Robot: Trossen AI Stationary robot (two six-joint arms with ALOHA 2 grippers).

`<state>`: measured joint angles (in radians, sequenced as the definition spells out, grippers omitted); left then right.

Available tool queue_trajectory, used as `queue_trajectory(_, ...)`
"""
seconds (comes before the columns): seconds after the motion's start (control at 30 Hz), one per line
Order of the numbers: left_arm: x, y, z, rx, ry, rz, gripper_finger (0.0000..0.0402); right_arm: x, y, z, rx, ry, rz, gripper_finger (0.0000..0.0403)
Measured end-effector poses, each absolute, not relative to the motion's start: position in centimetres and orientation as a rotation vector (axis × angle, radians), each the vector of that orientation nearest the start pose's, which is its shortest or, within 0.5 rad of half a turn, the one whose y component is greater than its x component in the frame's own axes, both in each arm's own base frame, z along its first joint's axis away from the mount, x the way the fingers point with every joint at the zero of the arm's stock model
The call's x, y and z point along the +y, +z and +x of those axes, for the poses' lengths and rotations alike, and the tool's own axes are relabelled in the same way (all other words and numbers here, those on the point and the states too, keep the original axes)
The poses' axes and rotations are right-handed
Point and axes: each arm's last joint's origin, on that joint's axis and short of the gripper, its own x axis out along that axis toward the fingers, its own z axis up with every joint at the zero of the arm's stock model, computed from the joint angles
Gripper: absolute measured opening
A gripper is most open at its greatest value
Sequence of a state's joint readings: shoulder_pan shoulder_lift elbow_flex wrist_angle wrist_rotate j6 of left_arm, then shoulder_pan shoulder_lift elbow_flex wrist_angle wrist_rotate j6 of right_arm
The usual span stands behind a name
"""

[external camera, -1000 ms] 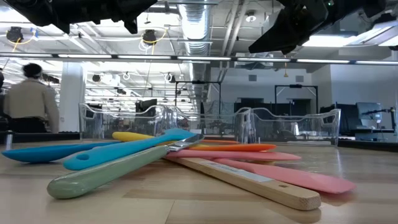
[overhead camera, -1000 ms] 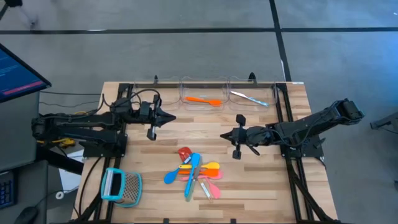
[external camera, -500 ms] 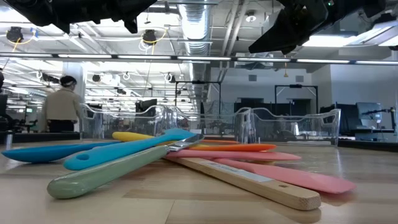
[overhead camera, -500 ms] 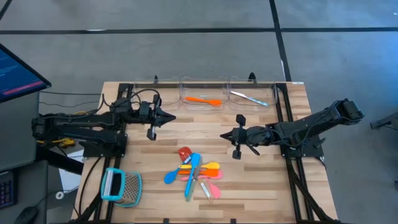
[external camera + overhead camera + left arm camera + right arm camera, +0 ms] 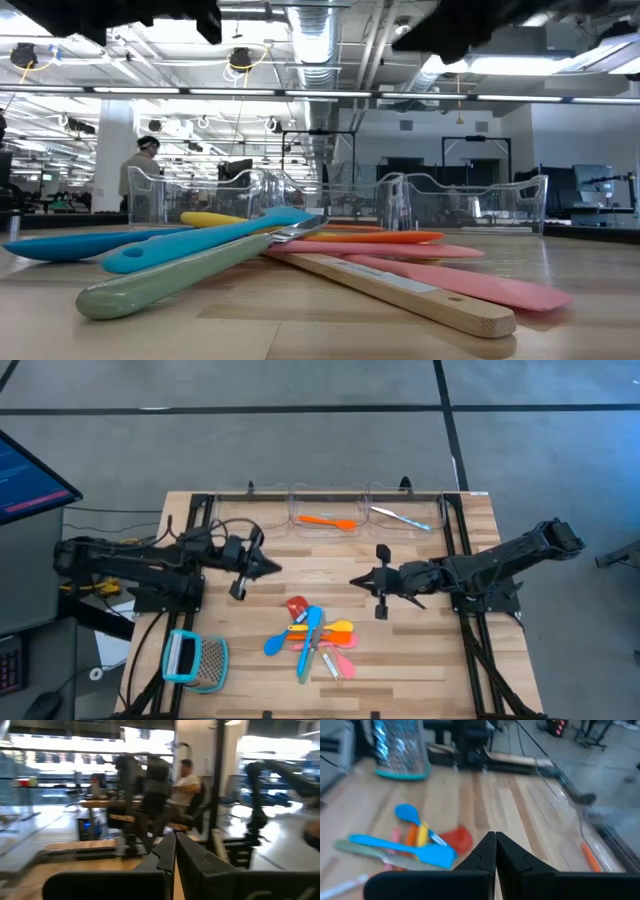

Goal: Pick & Place Kitchen Items
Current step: Put the green table knife into the right transparent bin

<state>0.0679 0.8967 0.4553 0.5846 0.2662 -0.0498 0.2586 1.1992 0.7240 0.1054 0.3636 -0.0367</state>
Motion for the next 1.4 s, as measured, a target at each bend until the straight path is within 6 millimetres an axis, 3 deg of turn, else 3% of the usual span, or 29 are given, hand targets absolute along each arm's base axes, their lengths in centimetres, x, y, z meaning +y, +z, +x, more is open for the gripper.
queue_trajectory(0.27, -2.6, 27.1, 19.4, -0.103, -0.190, 0.022, 0.0003, 6.8, 28.8, 25.5, 0.336, -0.051, -0.196, 0.0000)
queue_trajectory(0.43, -3.8, 27.4, 18.3, -0.073, -0.175, 0.042, 0.0003, 7.7, 28.9, 27.4, 0.436, -0.037, -0.240, 0.0000)
queue_trajectory(0.7, -5.2, 27.8, 16.8, -0.065, -0.170, 0.037, 0.0003, 10.2, 26.0, 33.0, 0.710, 0.034, -0.405, 0.0000)
queue_trajectory(0.9, -6.1, 27.3, 16.5, -0.022, -0.200, 0.044, 0.0003, 11.5, 24.6, 36.4, 0.780, 0.239, -0.373, 0.0000)
queue_trajectory(1.23, -6.9, 27.2, 16.2, -0.014, -0.247, 0.042, 0.0003, 13.3, 21.2, 40.2, 1.005, 0.415, -0.424, 0.0000)
queue_trajectory(1.4, -6.9, 27.1, 16.2, -0.007, -0.247, 0.044, 0.0003, 14.0, 20.8, 41.9, 1.016, 0.458, -0.401, 0.0000)
